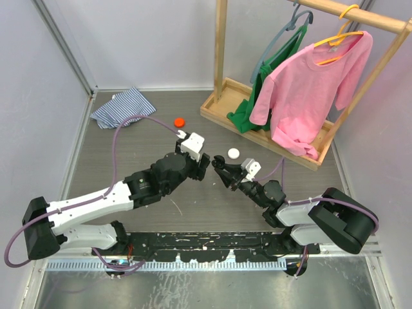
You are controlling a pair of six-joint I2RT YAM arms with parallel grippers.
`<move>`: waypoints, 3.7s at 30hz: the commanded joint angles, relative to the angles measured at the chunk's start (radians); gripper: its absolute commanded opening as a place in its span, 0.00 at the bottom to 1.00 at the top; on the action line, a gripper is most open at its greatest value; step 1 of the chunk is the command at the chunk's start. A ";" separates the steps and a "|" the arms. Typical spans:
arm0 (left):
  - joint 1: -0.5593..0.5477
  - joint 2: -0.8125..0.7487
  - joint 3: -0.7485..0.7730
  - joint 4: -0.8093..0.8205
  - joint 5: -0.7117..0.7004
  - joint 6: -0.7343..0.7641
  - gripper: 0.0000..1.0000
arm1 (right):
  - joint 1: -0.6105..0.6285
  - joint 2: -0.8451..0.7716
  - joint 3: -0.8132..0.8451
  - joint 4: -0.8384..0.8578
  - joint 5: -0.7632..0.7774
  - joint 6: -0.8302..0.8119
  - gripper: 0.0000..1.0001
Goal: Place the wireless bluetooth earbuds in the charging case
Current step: Close the charging case.
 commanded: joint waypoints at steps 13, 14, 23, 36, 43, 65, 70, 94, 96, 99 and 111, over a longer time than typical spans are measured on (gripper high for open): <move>0.175 0.060 0.053 -0.056 0.278 -0.177 0.63 | -0.002 -0.011 0.016 0.086 0.001 0.002 0.13; 0.176 0.066 0.055 -0.052 0.281 -0.178 0.63 | -0.002 -0.011 0.017 0.086 0.001 0.002 0.13; 0.180 0.085 0.053 -0.029 0.323 -0.182 0.63 | -0.002 -0.008 0.017 0.087 -0.004 0.004 0.13; 0.180 0.095 0.057 0.000 0.415 -0.177 0.63 | -0.001 -0.002 0.019 0.089 -0.010 0.006 0.13; 0.181 0.120 0.078 0.004 0.447 -0.194 0.63 | -0.001 0.000 0.020 0.089 -0.014 0.008 0.13; 0.297 0.025 0.094 -0.097 0.630 -0.249 0.73 | -0.002 -0.006 0.020 0.097 -0.043 0.023 0.13; 0.368 0.000 0.101 -0.112 0.776 -0.305 0.76 | -0.002 -0.008 0.028 0.093 -0.098 0.035 0.13; 0.527 0.078 0.050 0.012 1.216 -0.561 0.73 | -0.002 0.010 0.119 0.094 -0.289 0.134 0.13; 0.527 0.086 0.049 0.019 1.231 -0.569 0.73 | -0.002 0.012 0.120 0.101 -0.289 0.141 0.13; 0.527 0.105 0.048 0.023 1.246 -0.581 0.71 | -0.002 0.013 0.123 0.109 -0.291 0.149 0.13; 0.527 0.115 0.026 0.157 1.334 -0.648 0.57 | -0.001 0.024 0.119 0.117 -0.293 0.170 0.13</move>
